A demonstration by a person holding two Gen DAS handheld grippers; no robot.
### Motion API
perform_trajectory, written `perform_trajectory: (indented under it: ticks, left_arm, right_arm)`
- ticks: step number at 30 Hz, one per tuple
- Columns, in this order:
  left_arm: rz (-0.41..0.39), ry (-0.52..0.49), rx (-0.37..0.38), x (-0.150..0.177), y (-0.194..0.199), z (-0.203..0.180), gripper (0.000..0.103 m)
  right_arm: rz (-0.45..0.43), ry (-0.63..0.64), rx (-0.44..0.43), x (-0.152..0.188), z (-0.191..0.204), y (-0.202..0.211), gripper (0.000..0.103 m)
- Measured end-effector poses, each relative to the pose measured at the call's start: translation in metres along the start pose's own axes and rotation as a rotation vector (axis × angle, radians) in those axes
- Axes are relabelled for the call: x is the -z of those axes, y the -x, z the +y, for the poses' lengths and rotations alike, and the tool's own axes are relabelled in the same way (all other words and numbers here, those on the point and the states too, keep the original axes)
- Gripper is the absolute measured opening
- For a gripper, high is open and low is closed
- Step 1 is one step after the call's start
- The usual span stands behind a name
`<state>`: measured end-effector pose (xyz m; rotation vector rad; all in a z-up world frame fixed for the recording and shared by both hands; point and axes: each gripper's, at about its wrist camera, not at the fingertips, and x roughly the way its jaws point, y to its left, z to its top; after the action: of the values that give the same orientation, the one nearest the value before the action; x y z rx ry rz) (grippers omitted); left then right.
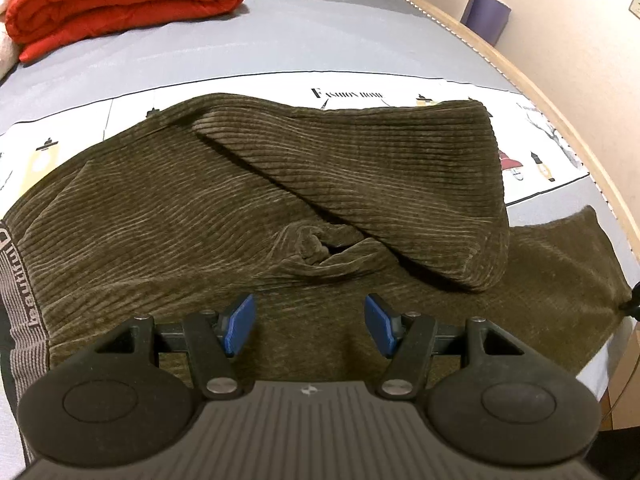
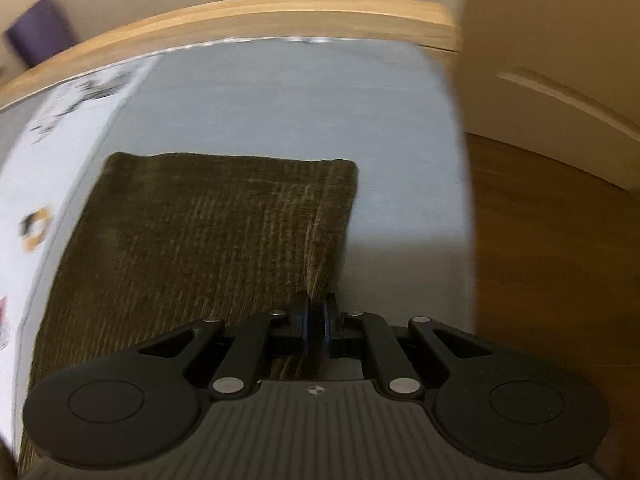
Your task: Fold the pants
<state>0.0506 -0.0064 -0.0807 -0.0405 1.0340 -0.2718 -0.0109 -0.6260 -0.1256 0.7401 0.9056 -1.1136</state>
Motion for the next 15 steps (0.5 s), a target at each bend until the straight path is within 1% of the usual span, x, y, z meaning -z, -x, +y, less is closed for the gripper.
perform_trajectory:
  ticks: [1, 2, 4, 5, 6, 7, 8, 9, 10, 12, 13, 14, 15]
  left_arm:
    - [0.002, -0.001, 0.000, -0.001, 0.000, 0.001, 0.066]
    - [0.003, -0.001, -0.001, -0.002, 0.000, 0.002, 0.067]
    - [0.003, 0.008, -0.007, -0.003, 0.001, 0.004, 0.067]
    - [0.003, 0.015, -0.011, -0.003, 0.002, 0.006, 0.067]
    - [0.002, 0.021, -0.015, -0.003, 0.003, 0.009, 0.067]
    - [0.002, 0.024, -0.019, -0.003, 0.004, 0.010, 0.067]
    - [0.003, 0.027, -0.024, -0.002, 0.004, 0.012, 0.067]
    - [0.005, 0.029, -0.029, -0.002, 0.004, 0.013, 0.067]
    - [0.008, 0.031, -0.035, -0.001, 0.003, 0.015, 0.067]
    - [0.018, 0.039, -0.049, 0.000, 0.000, 0.018, 0.067]
    - [0.022, 0.044, -0.054, 0.001, -0.001, 0.019, 0.067]
    - [0.025, 0.048, -0.057, 0.001, -0.002, 0.020, 0.067]
    - [0.026, 0.049, -0.058, 0.002, -0.003, 0.020, 0.067]
  right_arm:
    - [0.007, -0.006, 0.023, 0.001, 0.000, -0.001, 0.007]
    - [0.016, -0.001, 0.025, 0.003, 0.002, -0.004, 0.007]
    - [-0.009, 0.012, 0.043, 0.004, 0.009, -0.001, 0.009]
    - [-0.053, 0.028, 0.068, 0.005, 0.014, 0.007, 0.015]
    - [-0.102, 0.040, 0.095, 0.007, 0.021, 0.018, 0.028]
    - [-0.168, 0.048, 0.130, 0.010, 0.027, 0.032, 0.036]
    - [-0.223, 0.049, 0.137, 0.015, 0.031, 0.049, 0.051]
    - [-0.262, 0.051, 0.108, 0.018, 0.037, 0.063, 0.055]
    - [-0.292, 0.061, 0.046, 0.020, 0.047, 0.078, 0.055]
    - [-0.309, 0.092, -0.130, 0.029, 0.069, 0.102, 0.055]
    - [-0.293, 0.119, -0.237, 0.034, 0.080, 0.112, 0.055]
    - [-0.252, 0.177, -0.377, 0.041, 0.097, 0.117, 0.055]
    - [-0.214, 0.225, -0.477, 0.047, 0.114, 0.118, 0.054]
